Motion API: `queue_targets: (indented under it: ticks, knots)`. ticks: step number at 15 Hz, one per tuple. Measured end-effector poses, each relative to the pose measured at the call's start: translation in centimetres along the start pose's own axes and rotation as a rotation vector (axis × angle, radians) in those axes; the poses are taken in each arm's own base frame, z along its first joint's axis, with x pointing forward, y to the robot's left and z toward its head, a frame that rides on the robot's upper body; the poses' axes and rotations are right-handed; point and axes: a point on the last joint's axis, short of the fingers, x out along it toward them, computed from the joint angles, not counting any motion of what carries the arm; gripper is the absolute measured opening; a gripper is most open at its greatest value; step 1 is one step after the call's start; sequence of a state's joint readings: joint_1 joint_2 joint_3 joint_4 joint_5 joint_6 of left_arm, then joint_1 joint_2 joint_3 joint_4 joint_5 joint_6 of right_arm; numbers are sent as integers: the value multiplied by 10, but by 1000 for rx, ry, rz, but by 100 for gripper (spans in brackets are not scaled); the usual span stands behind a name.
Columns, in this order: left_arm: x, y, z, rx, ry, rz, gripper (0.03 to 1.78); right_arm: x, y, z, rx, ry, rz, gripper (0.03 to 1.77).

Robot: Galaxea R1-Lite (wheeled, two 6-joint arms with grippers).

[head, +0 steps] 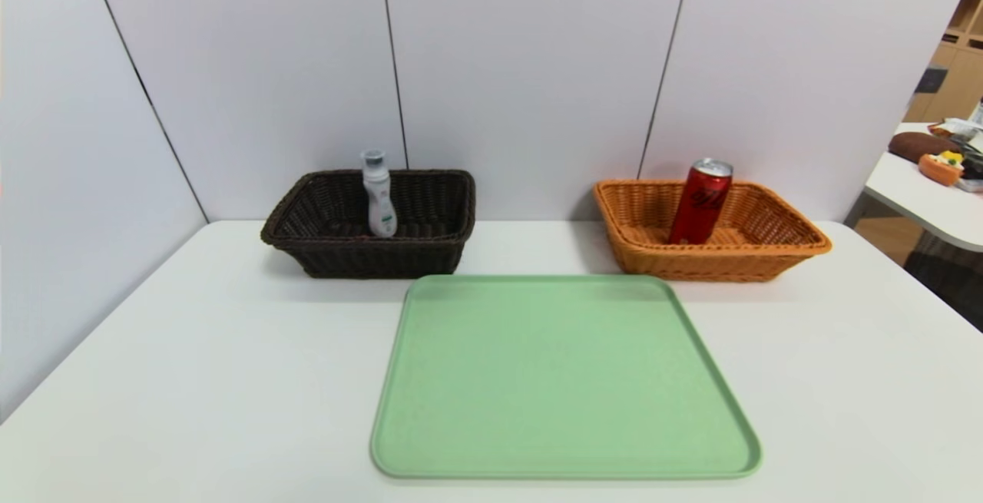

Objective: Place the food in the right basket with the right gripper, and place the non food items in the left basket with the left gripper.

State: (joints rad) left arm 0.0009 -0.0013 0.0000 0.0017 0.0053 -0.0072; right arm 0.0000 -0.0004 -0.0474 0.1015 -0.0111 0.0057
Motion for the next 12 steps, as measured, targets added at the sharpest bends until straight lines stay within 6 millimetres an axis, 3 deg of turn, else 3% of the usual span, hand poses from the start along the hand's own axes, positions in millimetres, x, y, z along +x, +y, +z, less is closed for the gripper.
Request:
queue_targets:
  ticks: [12]
  knots:
    - [0, 0, 0, 0, 0, 0, 169, 4, 0, -2, -3, -60, 7, 170]
